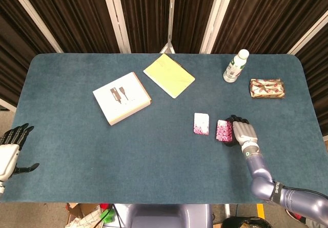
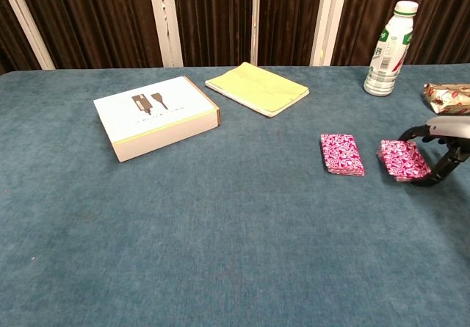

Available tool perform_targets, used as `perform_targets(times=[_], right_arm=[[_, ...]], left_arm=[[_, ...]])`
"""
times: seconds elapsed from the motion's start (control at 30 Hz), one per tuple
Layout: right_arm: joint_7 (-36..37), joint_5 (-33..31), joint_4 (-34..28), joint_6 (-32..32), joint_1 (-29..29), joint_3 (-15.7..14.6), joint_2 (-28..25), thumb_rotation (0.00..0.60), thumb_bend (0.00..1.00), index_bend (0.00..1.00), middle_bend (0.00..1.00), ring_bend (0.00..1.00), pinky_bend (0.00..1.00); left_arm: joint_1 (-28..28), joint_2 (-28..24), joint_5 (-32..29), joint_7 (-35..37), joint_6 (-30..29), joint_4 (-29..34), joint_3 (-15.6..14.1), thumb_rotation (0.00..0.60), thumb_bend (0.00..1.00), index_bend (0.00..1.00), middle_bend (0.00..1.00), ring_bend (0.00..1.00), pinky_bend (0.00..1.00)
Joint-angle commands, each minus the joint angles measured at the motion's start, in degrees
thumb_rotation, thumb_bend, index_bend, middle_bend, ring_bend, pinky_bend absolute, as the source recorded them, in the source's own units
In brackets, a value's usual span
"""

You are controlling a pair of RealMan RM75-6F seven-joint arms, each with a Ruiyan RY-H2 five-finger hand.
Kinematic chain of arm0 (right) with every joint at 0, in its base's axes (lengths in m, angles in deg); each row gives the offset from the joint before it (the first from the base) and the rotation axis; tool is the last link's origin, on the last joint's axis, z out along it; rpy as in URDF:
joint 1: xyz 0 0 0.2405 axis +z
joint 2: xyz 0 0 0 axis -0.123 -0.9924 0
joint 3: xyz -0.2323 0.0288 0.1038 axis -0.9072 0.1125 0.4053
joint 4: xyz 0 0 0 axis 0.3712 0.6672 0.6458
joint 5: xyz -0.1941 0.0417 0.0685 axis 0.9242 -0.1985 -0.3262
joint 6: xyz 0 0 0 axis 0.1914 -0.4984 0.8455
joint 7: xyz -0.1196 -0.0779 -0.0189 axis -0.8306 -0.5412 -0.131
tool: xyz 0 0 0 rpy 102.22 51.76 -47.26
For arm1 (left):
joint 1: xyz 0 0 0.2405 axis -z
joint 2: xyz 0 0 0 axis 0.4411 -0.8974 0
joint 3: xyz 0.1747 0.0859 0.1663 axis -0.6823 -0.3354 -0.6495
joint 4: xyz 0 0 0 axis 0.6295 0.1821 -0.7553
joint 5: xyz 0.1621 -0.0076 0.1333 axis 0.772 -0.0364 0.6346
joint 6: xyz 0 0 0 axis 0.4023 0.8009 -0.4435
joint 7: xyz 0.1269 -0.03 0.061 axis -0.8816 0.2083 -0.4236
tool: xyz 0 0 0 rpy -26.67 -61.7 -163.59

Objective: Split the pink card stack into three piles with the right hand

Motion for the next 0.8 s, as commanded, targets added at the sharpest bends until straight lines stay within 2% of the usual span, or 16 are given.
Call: perform_targets(times=[0.03, 0.23, 0.47, 0.63, 0.8], right_arm=[[-1.8, -2.06, -0.56, -0.05, 1.0, -0.7, -0.12, 0.6, 0.35, 0.02, 0.0, 0.0, 0.0], [-3.38, -4.43, -1.69, 0.89, 1.9, -1.15, -0.67, 0.6, 0.34, 0.0, 0.0, 0.0, 0.0], [-3.49, -2.14, -5.89, 2.34, 3.16, 0.24, -2.25, 0.6, 0.34, 0.0, 0.0, 0.0, 0.0], [-5.45, -2.03, -8.44, 2.76, 5.4, 1.02, -2.81, 0.6, 0.34, 0.0, 0.0, 0.0, 0.0], [-8.62, -3.97, -8.26, 2.06, 8.53, 0.84, -1.97, 0.6, 0.34, 0.0, 0.0, 0.0, 0.0]], left_arm=[[-0.02, -0.07, 0.11, 0.14, 0.01, -0.01, -0.07, 0.6, 0.0, 0.0, 0.0, 0.0, 0.0], [-0.02, -0.27, 0.19, 0.41, 0.15, 0.01, -0.18, 0.6, 0.0, 0.0, 0.0, 0.0, 0.0], [0.05, -0.26, 0.15, 0.61, 0.27, 0.06, -0.16, 0.6, 0.0, 0.0, 0.0, 0.0, 0.0], [0.12, -0.36, 0.06, 0.75, 0.45, 0.09, -0.15, 0.6, 0.0, 0.0, 0.0, 0.0, 0.0], [0.17, -0.6, 0.02, 1.2, 0.72, 0.14, -0.21, 0.6, 0.0, 0.0, 0.0, 0.0, 0.0]])
